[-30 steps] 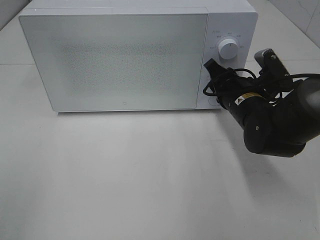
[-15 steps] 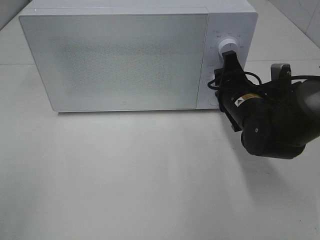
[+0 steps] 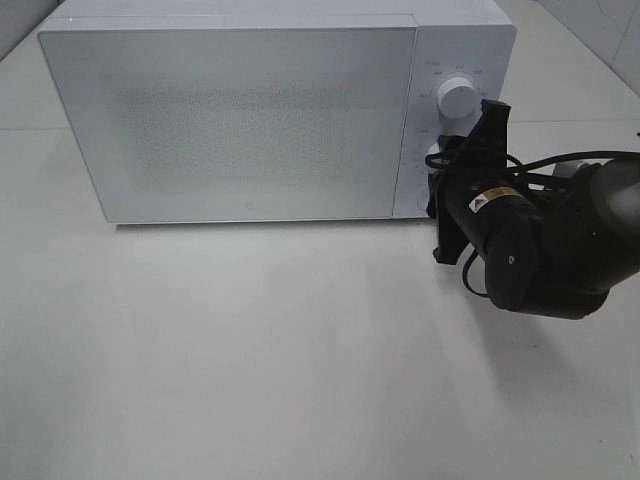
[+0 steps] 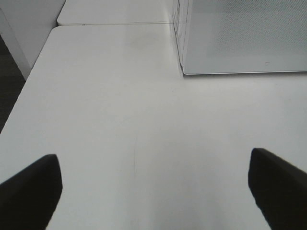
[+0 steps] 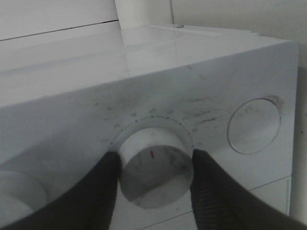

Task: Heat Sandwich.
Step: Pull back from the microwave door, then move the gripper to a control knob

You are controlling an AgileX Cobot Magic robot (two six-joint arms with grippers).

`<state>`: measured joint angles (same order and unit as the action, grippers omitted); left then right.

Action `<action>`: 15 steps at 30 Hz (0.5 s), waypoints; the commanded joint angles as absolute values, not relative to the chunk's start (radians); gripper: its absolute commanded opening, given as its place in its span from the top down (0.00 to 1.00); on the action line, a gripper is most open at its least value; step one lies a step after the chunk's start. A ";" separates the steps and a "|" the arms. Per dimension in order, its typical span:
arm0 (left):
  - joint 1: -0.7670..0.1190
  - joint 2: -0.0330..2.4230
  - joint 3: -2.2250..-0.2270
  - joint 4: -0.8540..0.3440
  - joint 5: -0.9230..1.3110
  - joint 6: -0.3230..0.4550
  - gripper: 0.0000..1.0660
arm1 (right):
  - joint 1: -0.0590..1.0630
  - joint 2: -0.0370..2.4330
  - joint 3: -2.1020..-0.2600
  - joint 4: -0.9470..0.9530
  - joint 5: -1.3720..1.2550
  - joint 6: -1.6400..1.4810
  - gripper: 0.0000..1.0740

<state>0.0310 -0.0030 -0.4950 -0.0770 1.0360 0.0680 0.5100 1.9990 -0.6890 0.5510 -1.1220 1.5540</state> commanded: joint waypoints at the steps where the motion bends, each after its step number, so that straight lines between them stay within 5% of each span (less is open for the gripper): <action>1: 0.035 -0.027 -0.493 -0.082 1.029 0.063 0.05 | 0.501 1.979 -0.711 0.583 -1.211 1.599 0.87; 15: 0.035 -0.027 -0.493 -0.082 1.029 0.063 0.05 | 0.501 1.979 -0.711 0.581 -1.218 1.596 0.85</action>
